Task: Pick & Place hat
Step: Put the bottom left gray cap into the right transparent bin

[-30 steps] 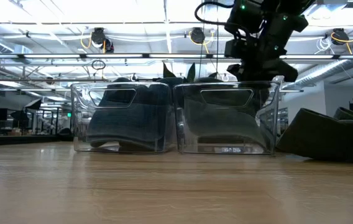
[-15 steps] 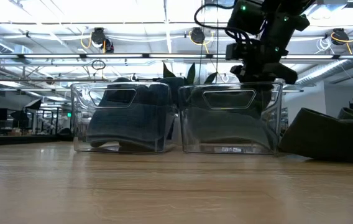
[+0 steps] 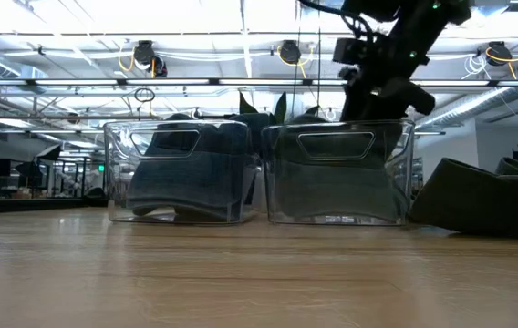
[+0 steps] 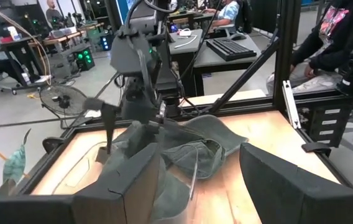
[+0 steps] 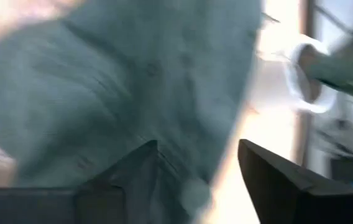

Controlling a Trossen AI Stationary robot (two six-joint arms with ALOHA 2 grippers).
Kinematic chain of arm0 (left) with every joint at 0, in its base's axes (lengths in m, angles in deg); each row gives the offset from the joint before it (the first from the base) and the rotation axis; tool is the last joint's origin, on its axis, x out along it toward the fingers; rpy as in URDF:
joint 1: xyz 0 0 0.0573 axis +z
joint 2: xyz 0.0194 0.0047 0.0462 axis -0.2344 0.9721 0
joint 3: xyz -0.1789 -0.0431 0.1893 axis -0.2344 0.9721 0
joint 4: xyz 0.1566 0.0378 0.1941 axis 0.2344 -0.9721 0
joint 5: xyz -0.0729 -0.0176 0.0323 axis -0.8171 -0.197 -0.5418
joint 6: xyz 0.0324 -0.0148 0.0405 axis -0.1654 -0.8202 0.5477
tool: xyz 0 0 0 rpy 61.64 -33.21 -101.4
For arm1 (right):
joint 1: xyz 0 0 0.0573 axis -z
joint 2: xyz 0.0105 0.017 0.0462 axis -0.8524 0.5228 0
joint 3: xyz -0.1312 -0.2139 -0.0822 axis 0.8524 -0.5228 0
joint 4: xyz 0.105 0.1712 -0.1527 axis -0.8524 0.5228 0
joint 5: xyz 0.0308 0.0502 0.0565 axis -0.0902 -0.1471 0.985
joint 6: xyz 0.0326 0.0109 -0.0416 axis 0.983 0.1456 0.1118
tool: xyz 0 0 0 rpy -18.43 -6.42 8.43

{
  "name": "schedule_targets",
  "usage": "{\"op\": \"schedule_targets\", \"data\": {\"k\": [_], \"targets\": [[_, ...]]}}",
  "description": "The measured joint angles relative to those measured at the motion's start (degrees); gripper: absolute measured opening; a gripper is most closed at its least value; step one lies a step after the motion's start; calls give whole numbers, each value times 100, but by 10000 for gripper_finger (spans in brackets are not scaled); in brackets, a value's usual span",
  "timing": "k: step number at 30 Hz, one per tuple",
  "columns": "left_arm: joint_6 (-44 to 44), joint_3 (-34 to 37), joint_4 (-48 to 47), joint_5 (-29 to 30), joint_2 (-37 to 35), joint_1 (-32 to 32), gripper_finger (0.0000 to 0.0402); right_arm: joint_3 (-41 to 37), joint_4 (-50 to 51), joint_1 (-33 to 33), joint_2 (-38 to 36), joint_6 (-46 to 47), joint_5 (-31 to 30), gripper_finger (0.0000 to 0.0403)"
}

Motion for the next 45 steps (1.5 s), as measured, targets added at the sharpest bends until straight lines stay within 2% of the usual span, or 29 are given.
{"op": "schedule_targets", "data": {"k": [2,5,7,10,13,16,19,23,26,30,31,37,43,45], "targets": [[54,0,9,2,0,-10,230,-7,-26,-85,-130,-28,-427,234],[59,0,9,0,0,-17,230,-3,-257,-182,-391,-180,-454,257],[61,0,13,0,0,-17,230,3,-670,-212,-500,-285,-162,268],[82,-2,55,2,0,-15,230,-2,-1263,-242,-545,-585,584,276],[78,-2,52,2,0,-7,230,0,-1956,-242,-485,-754,1301,272],[64,-2,52,2,0,-20,230,10,-2527,-220,-245,-769,1618,261],[65,-2,50,2,0,-28,230,7,-2796,-143,77,-777,1619,239],[65,-2,55,2,0,-28,230,-3,-2934,-11,598,-954,1603,187],[59,-2,53,2,0,-28,230,-7,-3021,44,902,-1026,1530,129],[-15,-2,7,-1,0,-28,230,2,-2984,110,1049,-1022,1144,30],[-35,-2,-1,-12,0,-28,230,2,-2923,128,1053,-962,1029,15],[-45,-2,-104,-24,0,-28,230,2,-1889,283,933,-321,887,6],[-46,-2,-109,-26,0,-28,230,-104,-1796,489,966,-204,1999,1],[-62,-2,-111,-29,0,-28,230,-125,-1799,486,966,-261,2024,1]]}}
